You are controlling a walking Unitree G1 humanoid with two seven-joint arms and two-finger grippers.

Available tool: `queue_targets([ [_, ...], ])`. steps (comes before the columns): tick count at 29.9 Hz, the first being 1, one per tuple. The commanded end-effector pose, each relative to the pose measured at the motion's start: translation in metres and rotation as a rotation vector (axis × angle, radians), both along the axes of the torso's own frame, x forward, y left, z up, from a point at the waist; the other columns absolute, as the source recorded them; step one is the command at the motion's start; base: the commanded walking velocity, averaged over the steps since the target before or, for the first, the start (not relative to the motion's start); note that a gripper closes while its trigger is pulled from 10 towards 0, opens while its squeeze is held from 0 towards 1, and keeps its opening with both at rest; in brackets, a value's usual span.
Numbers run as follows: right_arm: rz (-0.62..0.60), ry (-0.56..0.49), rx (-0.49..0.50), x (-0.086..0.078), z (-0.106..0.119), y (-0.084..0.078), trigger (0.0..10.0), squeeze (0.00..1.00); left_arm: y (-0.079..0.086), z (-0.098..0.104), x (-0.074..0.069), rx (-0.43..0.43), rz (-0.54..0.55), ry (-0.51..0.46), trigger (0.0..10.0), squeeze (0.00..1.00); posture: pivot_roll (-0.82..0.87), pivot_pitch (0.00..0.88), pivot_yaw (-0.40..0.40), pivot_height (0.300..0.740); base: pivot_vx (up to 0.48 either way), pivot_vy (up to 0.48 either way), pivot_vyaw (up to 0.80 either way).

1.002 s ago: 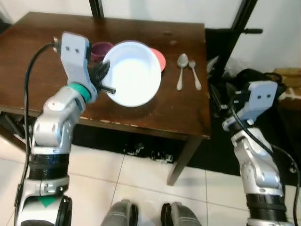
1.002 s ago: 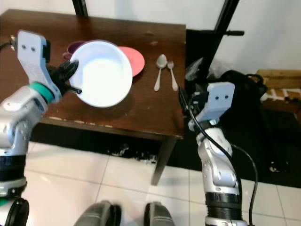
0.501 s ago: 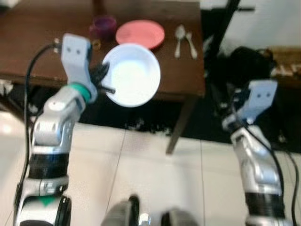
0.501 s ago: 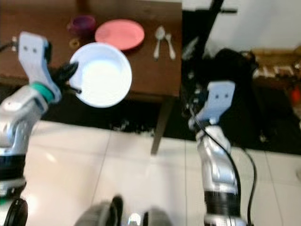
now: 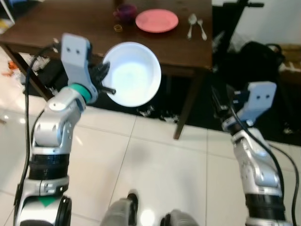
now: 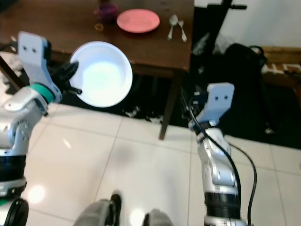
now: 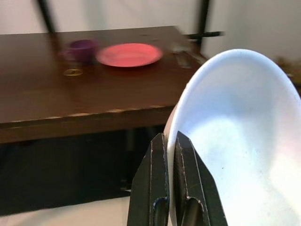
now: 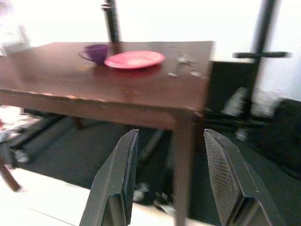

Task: Setting the table

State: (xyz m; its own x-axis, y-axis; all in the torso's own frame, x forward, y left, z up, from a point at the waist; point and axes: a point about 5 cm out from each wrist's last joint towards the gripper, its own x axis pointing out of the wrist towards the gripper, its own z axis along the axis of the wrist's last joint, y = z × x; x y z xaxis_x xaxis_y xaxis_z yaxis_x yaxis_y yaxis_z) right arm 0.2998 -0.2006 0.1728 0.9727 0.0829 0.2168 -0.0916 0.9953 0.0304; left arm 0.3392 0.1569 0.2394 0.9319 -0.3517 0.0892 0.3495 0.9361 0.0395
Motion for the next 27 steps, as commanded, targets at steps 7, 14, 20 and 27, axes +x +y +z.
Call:
queue_targets([
  [7, 0.003, 0.017, 0.015, -0.0001, -0.0038, 0.0006, 10.0, 0.0, 0.0012, -0.0025, 0.0003, 0.005, 0.009, 0.006, 10.0, 0.0, 0.02, 0.009, 0.071, 0.74, -0.393, 0.0, 0.0],
  [14, 0.008, 0.02, 0.011, 0.0001, -0.0037, 0.0006, 10.0, 0.0, 0.0007, -0.0024, 0.0021, -0.006, 0.027, 0.015, 10.0, 0.0, 0.02, 0.009, 0.071, 0.74, 0.0, 0.0, 0.0],
  [20, 0.032, 0.019, 0.005, -0.0008, -0.0035, 0.0035, 10.0, 0.0, -0.0019, -0.0012, 0.0037, -0.01, 0.036, 0.013, 10.0, 0.0, 0.02, 0.008, 0.074, 0.74, 0.0, 0.0, 0.55],
  [27, 0.045, 0.018, -0.001, -0.0016, -0.0037, 0.0052, 10.0, 0.0, -0.0028, -0.0016, 0.0055, -0.012, 0.06, 0.017, 10.0, 0.0, 0.02, 0.011, 0.076, 0.74, 0.0, 0.0, 0.79],
])
